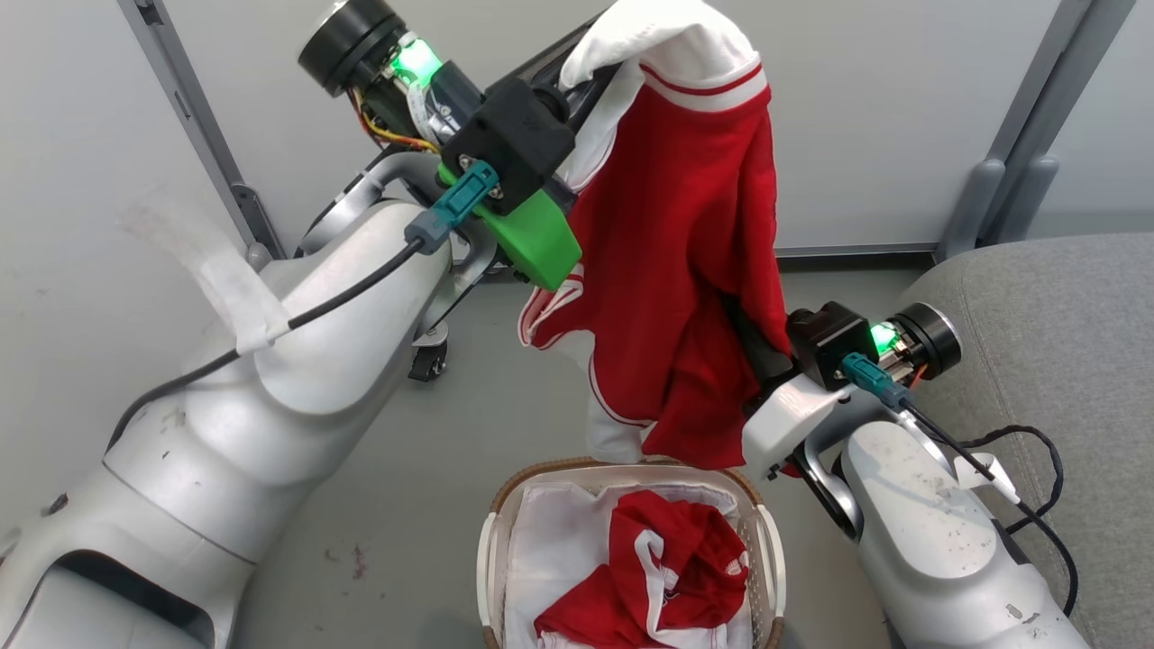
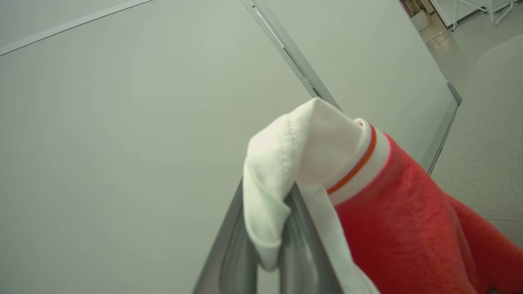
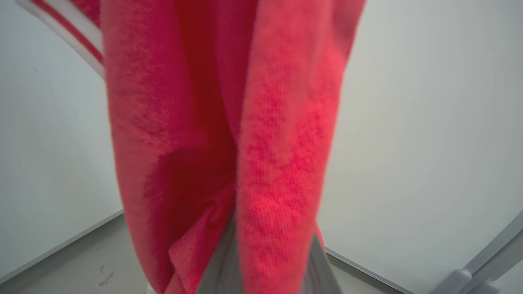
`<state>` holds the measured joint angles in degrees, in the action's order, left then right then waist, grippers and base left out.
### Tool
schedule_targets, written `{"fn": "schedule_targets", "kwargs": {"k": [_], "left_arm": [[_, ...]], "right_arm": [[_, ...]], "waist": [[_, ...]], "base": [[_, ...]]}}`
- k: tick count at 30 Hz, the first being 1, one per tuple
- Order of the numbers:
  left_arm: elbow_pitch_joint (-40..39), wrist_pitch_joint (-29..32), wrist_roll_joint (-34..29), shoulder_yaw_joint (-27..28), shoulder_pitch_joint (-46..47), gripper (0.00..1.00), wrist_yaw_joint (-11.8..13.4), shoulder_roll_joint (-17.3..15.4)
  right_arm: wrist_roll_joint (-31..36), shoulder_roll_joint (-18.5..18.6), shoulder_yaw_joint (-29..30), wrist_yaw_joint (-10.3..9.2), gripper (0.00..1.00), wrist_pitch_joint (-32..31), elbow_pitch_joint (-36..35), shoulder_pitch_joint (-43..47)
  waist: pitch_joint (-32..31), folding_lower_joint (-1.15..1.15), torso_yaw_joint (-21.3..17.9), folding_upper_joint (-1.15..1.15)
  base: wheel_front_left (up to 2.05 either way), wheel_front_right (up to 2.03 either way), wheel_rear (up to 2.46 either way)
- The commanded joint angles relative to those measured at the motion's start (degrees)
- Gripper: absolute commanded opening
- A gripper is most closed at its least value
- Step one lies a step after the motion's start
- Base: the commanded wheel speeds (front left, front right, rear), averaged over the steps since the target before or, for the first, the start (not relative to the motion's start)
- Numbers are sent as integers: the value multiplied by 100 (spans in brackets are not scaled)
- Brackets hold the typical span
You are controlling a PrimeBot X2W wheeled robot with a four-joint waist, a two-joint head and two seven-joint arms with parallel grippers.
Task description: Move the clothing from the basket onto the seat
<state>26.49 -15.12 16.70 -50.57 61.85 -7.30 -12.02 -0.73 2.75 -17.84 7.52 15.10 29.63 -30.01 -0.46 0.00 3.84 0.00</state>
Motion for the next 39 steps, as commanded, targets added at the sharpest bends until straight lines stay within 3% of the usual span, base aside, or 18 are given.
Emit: {"fn": "schedule_targets", "kwargs": {"k": [1,13,14,15,17,18,26,39], "left_arm": [[43,-5,60,51,-166,0,30,-36],[142,-5,530,545,-1244,0,144,104],[128,-5,579,622,-1383,7,166,142],[120,-5,613,681,-1497,22,172,166],[80,-5,646,830,-1749,82,190,240],[69,-5,658,917,-1886,100,194,280],[99,-5,666,1577,-3039,100,128,572],[155,-5,516,1874,-4159,100,-3,869]], "right_arm": [[-26,26,38,-6,0,10,-13,-71],[71,25,357,-6,0,10,-138,-181],[73,25,387,-6,0,10,-154,-211],[81,23,404,-6,0,10,-168,-232],[99,23,448,-6,0,10,-196,-261],[105,24,472,-6,0,10,-209,-265],[192,25,710,-6,0,10,-329,-346],[399,24,1279,-6,0,10,-466,-331]], "waist": [[-3,0,-4,0],[16,0,-23,0],[22,0,-25,0],[29,0,-28,0],[46,0,-33,0],[55,0,-37,0],[141,0,-102,0],[273,0,-211,0]], "base": [[0,0,0],[0,0,0],[0,0,0],[0,0,0],[0,0,0],[0,0,0],[0,0,0],[0,0,0]]}}
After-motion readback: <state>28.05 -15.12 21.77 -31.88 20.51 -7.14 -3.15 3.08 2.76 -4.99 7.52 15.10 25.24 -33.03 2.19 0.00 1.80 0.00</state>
